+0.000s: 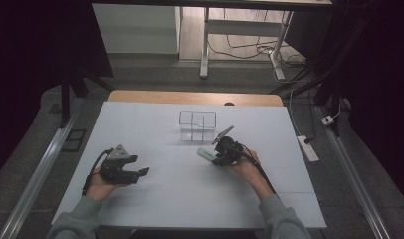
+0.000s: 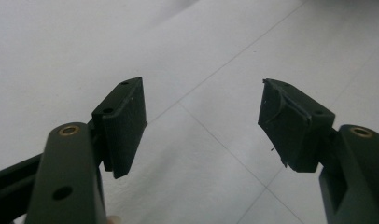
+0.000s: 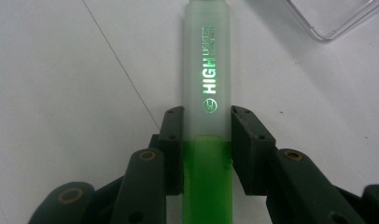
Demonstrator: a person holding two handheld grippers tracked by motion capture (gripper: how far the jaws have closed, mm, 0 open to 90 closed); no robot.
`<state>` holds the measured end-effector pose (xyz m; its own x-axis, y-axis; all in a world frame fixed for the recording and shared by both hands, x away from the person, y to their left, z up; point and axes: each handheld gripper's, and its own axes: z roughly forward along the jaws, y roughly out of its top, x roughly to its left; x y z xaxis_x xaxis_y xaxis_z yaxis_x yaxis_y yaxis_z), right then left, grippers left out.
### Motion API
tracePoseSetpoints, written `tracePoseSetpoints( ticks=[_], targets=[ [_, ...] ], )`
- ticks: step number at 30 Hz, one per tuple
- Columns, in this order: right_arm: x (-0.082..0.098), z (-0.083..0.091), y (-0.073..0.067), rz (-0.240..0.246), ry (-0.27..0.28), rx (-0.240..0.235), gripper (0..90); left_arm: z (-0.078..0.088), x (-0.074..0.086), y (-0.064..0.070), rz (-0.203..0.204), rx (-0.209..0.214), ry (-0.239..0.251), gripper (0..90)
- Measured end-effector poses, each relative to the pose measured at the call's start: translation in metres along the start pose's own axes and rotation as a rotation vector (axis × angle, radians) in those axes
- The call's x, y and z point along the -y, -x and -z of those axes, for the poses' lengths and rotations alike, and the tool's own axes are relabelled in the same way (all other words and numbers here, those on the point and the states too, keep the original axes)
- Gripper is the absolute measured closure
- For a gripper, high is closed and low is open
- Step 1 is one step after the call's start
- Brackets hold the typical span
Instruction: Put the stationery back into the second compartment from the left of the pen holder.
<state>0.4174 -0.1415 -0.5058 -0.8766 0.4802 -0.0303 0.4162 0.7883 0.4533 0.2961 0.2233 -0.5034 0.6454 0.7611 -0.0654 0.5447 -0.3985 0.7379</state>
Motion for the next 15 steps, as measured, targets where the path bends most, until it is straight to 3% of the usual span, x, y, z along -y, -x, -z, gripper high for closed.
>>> tracePoseSetpoints(
  ticks=[6,15],
  targets=[
    [0.001,0.003,-0.001,0.011,0.002,0.002,66.5,0.003,0.001,-0.002,0.013,-0.008,0.015,31.6],
    [0.001,0.023,-0.006,0.041,0.08,-0.015,66.5,0.001,0.0,0.0,0.001,-0.003,0.006,31.4]
  ],
)
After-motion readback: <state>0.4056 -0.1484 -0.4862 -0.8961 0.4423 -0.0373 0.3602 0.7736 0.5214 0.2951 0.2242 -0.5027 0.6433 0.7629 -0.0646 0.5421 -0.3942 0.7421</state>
